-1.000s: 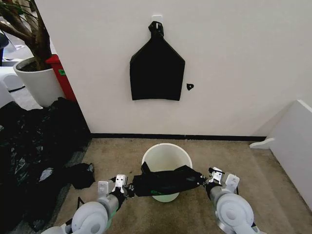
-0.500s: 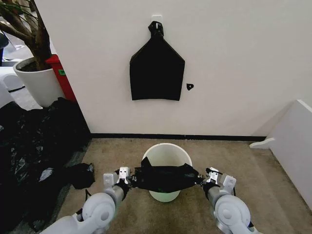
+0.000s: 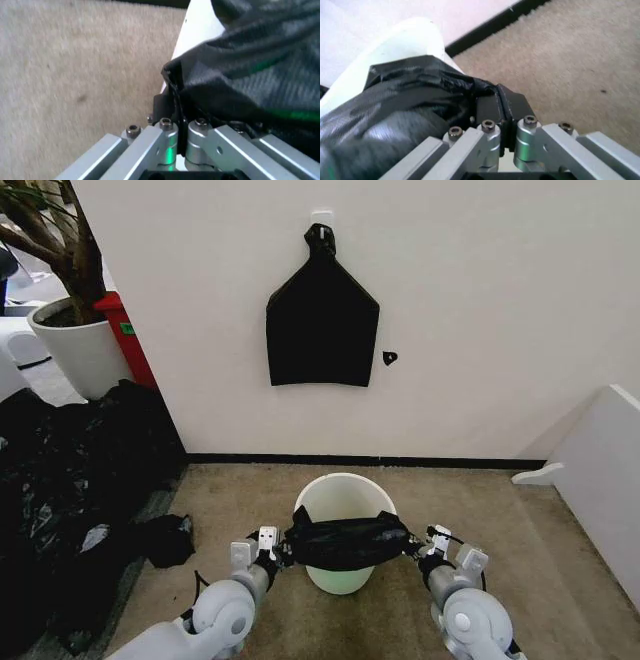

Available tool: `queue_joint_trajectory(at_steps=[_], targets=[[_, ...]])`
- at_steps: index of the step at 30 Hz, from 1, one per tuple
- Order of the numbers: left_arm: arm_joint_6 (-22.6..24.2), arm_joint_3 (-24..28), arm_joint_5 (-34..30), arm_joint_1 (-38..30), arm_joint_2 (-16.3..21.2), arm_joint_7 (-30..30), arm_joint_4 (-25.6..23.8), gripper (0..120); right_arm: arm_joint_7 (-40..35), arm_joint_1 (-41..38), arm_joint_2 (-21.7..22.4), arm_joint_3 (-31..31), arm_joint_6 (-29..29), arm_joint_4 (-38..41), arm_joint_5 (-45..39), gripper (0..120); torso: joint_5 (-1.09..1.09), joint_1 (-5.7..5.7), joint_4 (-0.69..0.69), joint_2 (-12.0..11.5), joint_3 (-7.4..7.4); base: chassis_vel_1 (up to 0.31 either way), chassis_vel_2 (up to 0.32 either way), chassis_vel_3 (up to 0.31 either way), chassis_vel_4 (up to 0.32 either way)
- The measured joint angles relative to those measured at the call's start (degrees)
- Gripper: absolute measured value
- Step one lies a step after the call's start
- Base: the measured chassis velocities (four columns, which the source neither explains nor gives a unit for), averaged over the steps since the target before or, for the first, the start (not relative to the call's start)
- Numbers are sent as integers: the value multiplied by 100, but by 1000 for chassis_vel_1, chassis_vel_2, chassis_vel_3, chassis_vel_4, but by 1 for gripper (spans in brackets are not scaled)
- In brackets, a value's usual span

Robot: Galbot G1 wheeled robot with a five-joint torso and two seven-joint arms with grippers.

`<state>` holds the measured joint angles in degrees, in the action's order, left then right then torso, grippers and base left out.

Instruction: Place the garbage bag over the trash bin.

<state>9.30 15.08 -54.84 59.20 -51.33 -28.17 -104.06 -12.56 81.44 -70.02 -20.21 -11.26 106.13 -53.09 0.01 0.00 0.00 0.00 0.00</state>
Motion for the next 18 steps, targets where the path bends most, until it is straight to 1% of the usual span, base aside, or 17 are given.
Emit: queue_joint_trajectory(at_steps=[2, 3, 6, 9, 11, 14, 18], targets=[[-153, 78, 243, -27, 1, 40, 51, 0, 293, 48, -16, -39, 158, -90, 86, 0, 0, 0, 0, 0, 0, 0, 0, 0, 0], [-153, 78, 243, -27, 1, 40, 51, 0, 293, 48, -16, -39, 158, -90, 86, 0, 0, 0, 0, 0, 0, 0, 0, 0, 0], [-339, 140, 561, -21, 41, 94, 53, 0, 651, 143, -18, -110, 311, -179, 184, 0, 0, 0, 0, 0, 0, 0, 0, 0, 0], [-587, 182, 937, 4, 63, 117, 153, 0, 962, 195, -30, -165, 482, -324, 327, 0, 0, 0, 0, 0, 0, 0, 0, 0, 0], [-669, 200, 1055, 8, 67, 119, 200, 0, 1026, 201, -32, -166, 548, -361, 358, 0, 0, 0, 0, 0, 0, 0, 0, 0, 0], [-866, 241, 1420, 13, 87, 177, 335, 0, 1207, 201, -30, -158, 759, -477, 512, 0, 0, 0, 0, 0, 0, 0, 0, 0, 0], [-890, 269, 1394, -10, 70, 174, 342, 0, 1331, 190, 14, -141, 882, -577, 714, 0, 0, 0, 1, 0, 0, 0, 0, 0, 0]])
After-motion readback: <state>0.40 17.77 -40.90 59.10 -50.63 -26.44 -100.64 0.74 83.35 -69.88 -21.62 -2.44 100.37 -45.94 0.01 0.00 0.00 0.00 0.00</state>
